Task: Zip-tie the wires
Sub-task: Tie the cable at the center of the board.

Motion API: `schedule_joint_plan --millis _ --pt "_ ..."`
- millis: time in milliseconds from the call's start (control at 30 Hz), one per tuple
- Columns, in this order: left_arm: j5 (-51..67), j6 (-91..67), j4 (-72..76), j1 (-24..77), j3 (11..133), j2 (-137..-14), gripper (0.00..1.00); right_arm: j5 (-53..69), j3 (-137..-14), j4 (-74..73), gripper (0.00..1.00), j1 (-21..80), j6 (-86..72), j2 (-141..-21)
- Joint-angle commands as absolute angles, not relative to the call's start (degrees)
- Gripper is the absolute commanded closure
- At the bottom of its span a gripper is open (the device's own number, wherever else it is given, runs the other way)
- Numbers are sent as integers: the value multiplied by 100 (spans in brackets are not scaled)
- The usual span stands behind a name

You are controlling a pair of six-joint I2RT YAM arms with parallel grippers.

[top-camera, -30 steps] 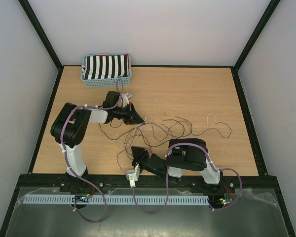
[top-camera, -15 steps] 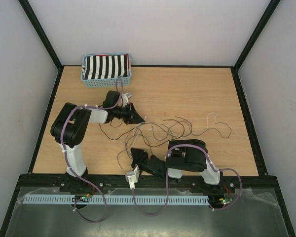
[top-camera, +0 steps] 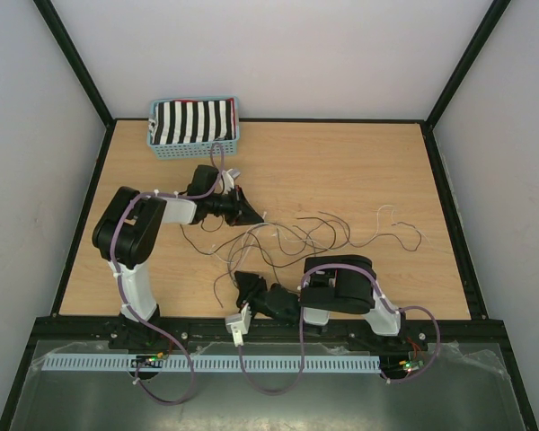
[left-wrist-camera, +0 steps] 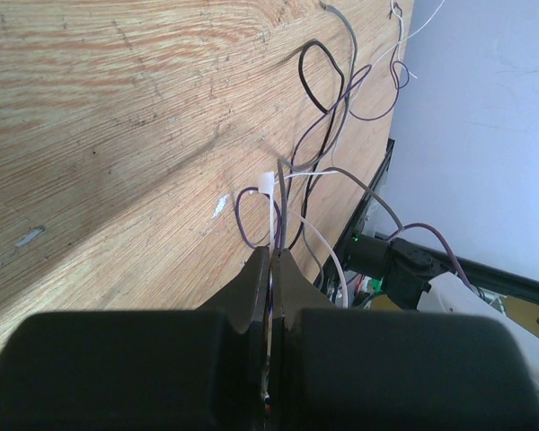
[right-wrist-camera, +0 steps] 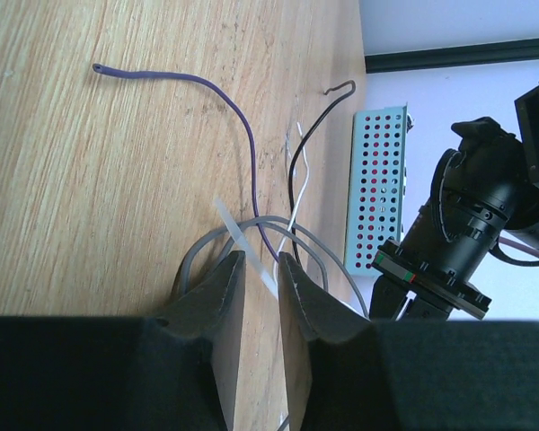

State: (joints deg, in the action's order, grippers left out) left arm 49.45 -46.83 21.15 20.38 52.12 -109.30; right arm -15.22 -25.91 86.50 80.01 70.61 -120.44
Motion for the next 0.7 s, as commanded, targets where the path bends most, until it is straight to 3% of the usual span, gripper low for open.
schedule_joint_plan --millis 0,500,667 --pt "4941 -4737 2154 2096 5309 -10951 100 -1487 -2699 8591 70 8062 7048 -12128" --pt "4920 -4791 2162 2117 5339 -10897 100 -1394 -2683 7839 75 8055 6953 -11822" --pt "4933 -4835 2162 2118 5311 -10829 100 -1500 -2428 8065 64 7952 6769 -11625"
